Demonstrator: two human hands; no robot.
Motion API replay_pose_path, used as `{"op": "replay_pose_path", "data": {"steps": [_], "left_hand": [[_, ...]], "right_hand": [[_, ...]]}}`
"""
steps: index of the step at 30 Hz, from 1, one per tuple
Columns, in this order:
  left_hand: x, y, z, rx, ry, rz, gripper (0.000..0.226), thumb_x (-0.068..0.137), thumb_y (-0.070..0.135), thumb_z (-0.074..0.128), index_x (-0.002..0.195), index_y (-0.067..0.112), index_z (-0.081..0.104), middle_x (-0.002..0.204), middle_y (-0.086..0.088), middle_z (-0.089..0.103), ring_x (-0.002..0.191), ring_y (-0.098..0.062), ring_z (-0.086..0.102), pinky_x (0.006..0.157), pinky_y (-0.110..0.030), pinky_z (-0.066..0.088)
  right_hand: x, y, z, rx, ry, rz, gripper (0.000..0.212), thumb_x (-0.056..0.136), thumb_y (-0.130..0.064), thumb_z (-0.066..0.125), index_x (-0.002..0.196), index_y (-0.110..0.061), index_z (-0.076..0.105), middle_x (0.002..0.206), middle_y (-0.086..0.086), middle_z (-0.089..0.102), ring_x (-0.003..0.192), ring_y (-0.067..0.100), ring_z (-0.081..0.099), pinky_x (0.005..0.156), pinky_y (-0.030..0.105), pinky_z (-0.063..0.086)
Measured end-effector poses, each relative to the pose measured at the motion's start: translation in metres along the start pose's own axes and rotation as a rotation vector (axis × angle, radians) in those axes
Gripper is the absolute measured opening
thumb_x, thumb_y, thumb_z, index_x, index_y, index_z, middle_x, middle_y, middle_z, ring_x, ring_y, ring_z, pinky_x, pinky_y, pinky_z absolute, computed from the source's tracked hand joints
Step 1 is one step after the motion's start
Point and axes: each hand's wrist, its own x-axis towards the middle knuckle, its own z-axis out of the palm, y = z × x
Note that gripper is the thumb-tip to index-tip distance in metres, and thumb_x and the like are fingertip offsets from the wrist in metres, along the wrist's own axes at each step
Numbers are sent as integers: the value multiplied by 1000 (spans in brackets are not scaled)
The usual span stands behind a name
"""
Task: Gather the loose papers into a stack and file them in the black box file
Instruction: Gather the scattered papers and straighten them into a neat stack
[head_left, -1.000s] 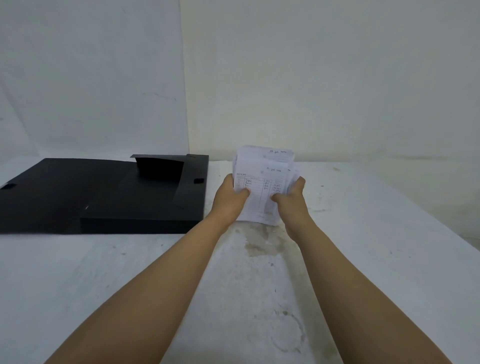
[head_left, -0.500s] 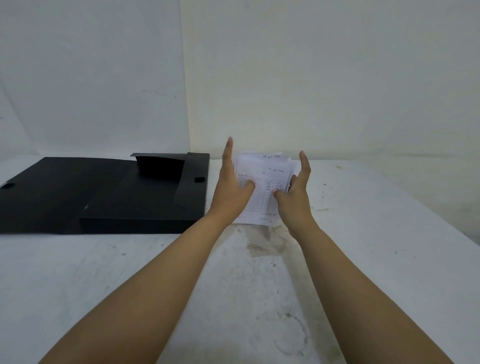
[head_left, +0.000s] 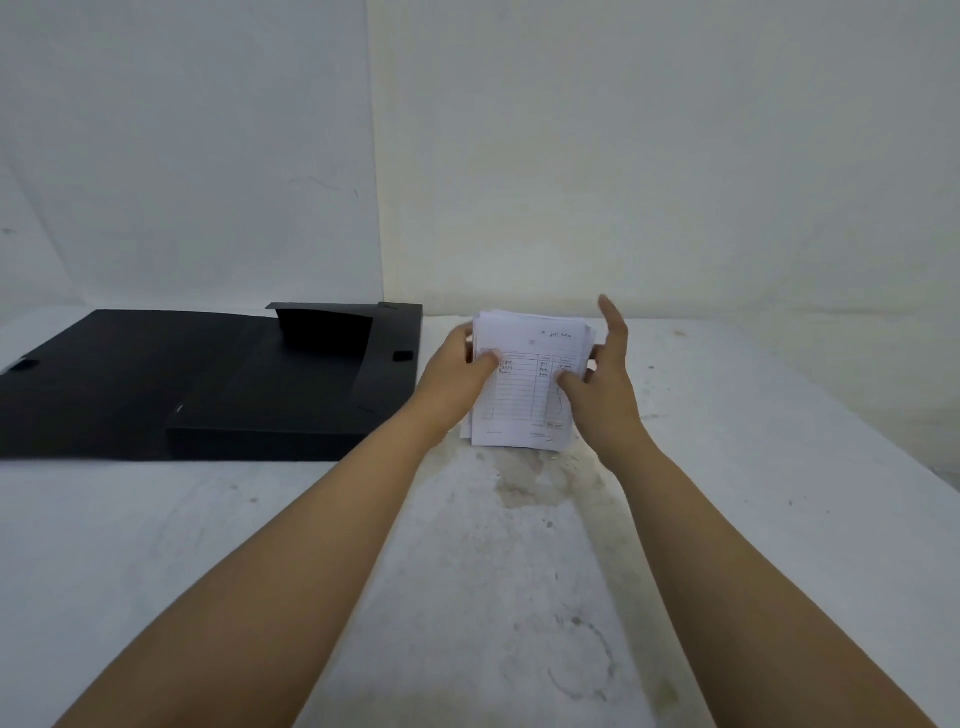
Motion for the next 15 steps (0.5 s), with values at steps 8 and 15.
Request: {"op": "replay_pose_path", "data": {"steps": [8,15], "left_hand": [[-4,0,19,-266,-3,-168,34,87,16,52,117,24,39,105,3,57,92,-13,56,73,-30,48],[-10,-12,22,-147,-60,-249,33,92,12,43,124,17,38,111,-1,55,91,-13,55,70,-25,47]], "right_hand": [[-9,-1,22,328,37,317,31,90,-7,40,116,-19,53,113,3,61,102,22,57,85,37,49],[-7,16,21,185,-50,298,34,92,-3,37,122,-19,42,121,3,54,109,21,52,75,28,47]]}}
